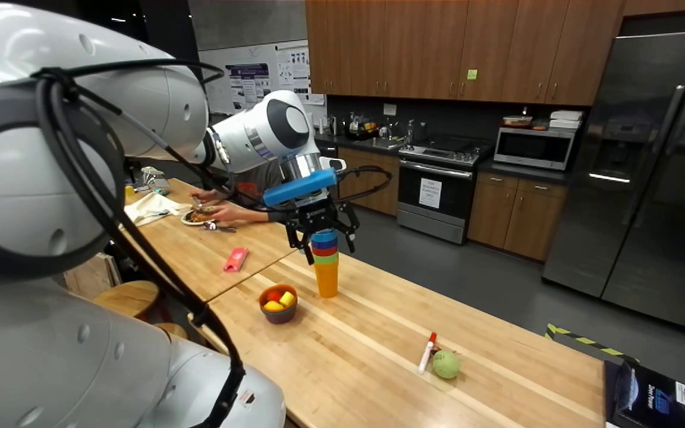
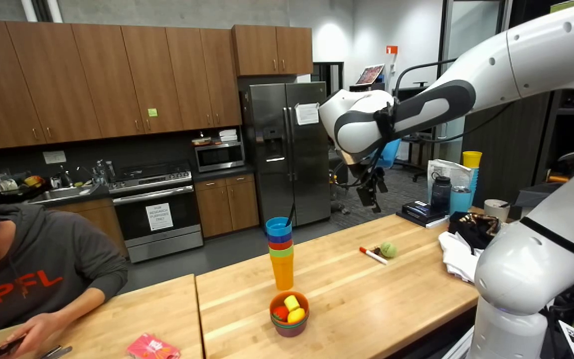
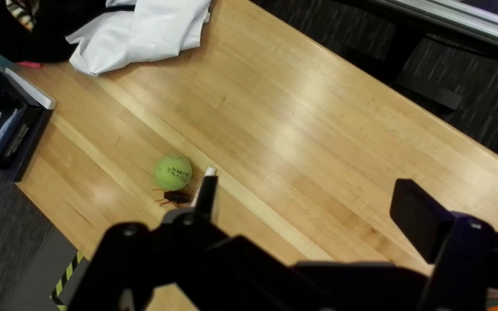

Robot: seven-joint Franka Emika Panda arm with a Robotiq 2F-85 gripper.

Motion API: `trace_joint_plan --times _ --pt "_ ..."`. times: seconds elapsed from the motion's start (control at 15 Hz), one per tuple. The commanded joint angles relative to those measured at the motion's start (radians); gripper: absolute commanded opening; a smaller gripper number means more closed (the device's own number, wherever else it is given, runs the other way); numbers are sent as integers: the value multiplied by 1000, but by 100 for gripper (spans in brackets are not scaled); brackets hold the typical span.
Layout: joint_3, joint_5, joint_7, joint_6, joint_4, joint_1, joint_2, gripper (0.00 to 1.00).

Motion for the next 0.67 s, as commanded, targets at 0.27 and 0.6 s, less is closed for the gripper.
trace_joint_plan --times 0.27,0.6 --pt "86 34 -7 -127 104 118 41 100" --pt "119 8 5 -142 160 143 58 100"
